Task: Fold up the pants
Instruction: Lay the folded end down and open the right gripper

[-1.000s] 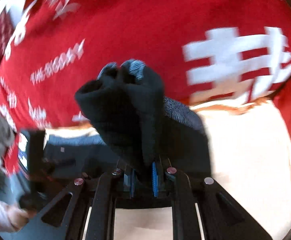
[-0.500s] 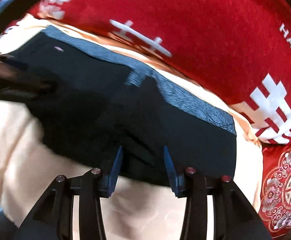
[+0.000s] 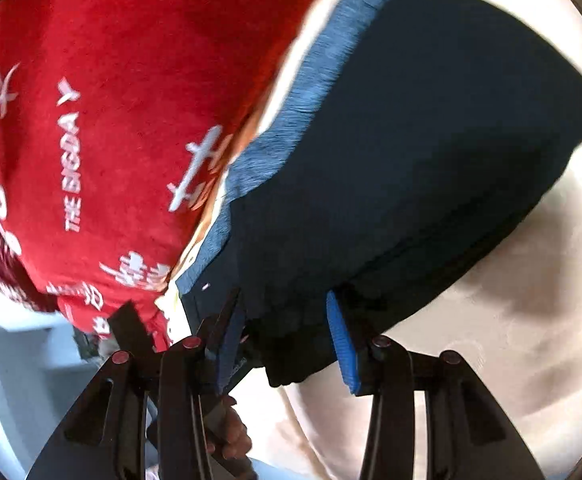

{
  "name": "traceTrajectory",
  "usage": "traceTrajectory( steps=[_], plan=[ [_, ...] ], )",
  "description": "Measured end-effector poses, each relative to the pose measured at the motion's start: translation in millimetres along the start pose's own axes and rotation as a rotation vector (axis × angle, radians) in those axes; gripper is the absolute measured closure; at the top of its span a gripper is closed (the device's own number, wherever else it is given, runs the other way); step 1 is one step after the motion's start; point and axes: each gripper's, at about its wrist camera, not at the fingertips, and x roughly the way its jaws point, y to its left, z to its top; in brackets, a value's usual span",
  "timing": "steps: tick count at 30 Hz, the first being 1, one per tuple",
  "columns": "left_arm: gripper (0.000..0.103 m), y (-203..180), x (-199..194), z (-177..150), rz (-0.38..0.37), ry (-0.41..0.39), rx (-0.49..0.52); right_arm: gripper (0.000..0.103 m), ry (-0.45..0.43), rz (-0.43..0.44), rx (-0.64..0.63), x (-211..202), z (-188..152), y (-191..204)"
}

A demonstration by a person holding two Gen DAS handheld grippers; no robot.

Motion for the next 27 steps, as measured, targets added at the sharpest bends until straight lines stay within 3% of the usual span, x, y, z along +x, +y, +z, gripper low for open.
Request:
traceTrajectory(
  steps=[6,9,11,14,22,27],
  plan=[
    [0.013,-3.2,10.4,9.8,0.003,0.013,0.007,0.058,-0.028,0.11,0.145,9.4,7.7,-23.0],
    [0.013,-3.4,11.8,10.2,0.015,0.016,0.008,0.091,-0.042,0.084,0.153,6.6,10.2,-21.6],
    [0.013,-3.5,10.4,10.6,0.02,0.019,0.005,0.096,-0.046,0.073,0.138,2.2,12.2,-18.5],
    [0.013,1.6,3.3,14.5,0.033,0.003,-0.004,0.097,-0.049,0.081,0.072,-10.6,15.4,-6.7],
    [0.013,11.3,-14.8,10.9,0.082,-0.019,-0.006,0.101,0.141,-0.057,0.004,33.6,-25.8,-19.4],
    [0.013,4.0,-40.7,28.4,0.04,-0.078,0.024,0.1,0.168,-0.1,-0.192,5.0,-31.4,13.6]
  ],
)
